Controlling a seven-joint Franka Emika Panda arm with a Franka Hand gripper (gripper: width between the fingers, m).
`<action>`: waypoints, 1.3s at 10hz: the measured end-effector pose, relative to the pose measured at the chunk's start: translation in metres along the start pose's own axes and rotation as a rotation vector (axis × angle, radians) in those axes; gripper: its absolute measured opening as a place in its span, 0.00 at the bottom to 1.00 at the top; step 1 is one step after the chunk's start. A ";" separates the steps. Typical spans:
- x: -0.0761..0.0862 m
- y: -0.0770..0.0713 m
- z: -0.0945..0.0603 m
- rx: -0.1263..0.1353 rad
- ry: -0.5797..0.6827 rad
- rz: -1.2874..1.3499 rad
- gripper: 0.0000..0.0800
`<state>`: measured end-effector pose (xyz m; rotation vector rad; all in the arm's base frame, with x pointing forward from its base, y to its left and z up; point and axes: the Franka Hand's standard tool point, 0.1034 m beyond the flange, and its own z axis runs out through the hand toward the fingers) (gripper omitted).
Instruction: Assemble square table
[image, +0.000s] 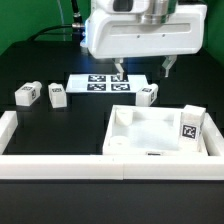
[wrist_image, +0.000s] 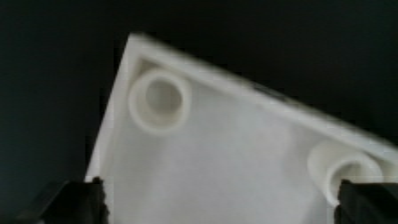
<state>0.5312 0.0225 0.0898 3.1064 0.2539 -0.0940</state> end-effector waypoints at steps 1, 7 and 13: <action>-0.004 0.001 0.003 0.005 -0.008 0.010 0.81; -0.017 0.001 0.011 0.040 -0.005 0.413 0.81; -0.025 -0.009 0.019 0.079 -0.056 0.749 0.81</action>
Offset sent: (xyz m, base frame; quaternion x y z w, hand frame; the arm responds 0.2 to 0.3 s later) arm 0.0000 0.0000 0.0000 0.0000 0.0000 0.0000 1.0000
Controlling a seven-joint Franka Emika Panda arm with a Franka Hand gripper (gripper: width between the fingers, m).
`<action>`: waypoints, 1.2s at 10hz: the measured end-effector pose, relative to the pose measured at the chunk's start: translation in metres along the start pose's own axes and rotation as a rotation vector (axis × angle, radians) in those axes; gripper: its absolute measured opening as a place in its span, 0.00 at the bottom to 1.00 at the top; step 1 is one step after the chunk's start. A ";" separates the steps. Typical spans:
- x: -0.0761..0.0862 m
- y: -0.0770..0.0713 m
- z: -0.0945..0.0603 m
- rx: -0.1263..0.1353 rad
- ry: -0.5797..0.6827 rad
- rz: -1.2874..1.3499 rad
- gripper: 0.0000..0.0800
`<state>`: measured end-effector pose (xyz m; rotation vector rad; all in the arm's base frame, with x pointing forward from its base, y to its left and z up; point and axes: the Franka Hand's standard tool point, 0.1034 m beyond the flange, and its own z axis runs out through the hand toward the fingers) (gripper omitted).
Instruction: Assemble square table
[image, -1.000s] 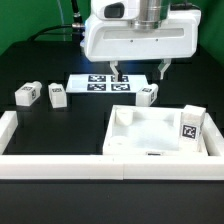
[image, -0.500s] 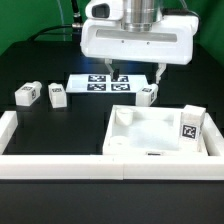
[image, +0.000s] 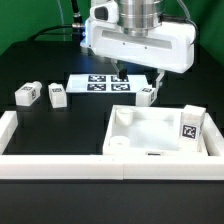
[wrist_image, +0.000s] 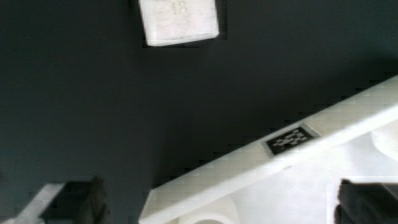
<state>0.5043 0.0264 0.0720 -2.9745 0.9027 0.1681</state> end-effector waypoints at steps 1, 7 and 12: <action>-0.003 0.000 0.002 0.000 0.000 -0.067 0.81; -0.011 0.021 0.008 -0.073 -0.402 -0.151 0.81; -0.023 0.016 0.018 -0.146 -0.672 -0.139 0.81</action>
Offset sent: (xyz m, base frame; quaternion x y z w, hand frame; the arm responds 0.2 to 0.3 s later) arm 0.0000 0.0000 0.0000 0.0000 -0.1296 0.0000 0.9916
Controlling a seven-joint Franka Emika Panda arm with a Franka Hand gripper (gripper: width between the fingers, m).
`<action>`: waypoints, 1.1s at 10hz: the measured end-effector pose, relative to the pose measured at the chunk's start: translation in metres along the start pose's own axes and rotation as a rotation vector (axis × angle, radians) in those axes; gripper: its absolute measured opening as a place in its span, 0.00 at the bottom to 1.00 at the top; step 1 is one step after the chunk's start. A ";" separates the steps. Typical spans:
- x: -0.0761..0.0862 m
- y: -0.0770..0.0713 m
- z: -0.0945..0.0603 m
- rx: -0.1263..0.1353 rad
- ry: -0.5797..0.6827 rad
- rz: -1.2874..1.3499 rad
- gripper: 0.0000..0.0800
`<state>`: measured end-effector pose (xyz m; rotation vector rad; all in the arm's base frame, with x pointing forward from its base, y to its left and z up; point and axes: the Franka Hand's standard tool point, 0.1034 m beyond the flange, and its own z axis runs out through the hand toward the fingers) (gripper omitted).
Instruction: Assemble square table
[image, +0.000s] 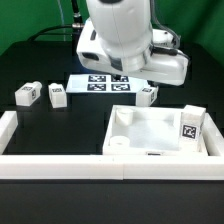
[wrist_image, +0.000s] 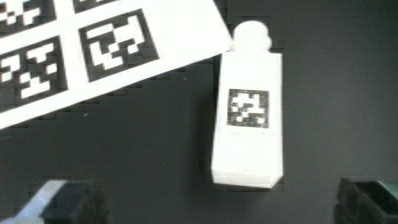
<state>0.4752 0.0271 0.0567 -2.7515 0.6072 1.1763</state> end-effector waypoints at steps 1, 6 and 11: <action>-0.003 0.004 0.003 -0.011 -0.058 -0.002 0.81; 0.006 -0.014 0.024 -0.020 -0.050 -0.069 0.81; 0.006 -0.012 0.028 -0.023 -0.077 -0.096 0.81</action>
Offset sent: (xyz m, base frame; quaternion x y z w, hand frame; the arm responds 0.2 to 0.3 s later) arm -0.0128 0.0291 -0.0158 0.0219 0.0356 0.0049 0.9991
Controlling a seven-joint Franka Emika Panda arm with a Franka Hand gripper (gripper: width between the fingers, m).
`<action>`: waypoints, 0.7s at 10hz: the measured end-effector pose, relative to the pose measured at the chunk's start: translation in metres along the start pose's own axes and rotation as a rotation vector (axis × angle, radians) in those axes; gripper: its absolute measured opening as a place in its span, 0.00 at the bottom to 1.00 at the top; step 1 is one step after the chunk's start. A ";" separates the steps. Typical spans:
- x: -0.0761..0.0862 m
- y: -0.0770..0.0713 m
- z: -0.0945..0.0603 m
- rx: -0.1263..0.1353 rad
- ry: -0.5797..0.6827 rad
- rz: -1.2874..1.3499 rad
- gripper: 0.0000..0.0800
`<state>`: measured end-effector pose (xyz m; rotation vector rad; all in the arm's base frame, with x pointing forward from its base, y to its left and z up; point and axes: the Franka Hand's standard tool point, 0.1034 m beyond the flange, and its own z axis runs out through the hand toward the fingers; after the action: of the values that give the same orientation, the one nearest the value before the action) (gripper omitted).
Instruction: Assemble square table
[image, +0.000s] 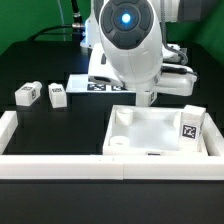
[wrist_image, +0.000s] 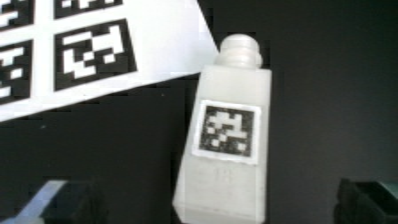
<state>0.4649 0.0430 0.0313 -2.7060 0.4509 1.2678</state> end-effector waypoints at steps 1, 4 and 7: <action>0.003 0.001 0.001 0.003 0.013 -0.009 0.81; -0.002 0.008 0.010 -0.018 -0.174 -0.003 0.81; 0.003 0.006 0.011 -0.020 -0.165 -0.003 0.81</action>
Offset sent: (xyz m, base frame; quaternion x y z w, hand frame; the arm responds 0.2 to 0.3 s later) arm -0.0005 0.0011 -0.0004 0.0030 -0.1908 -0.0018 0.9816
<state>0.4565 0.0389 0.0221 -2.5884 0.4163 1.4874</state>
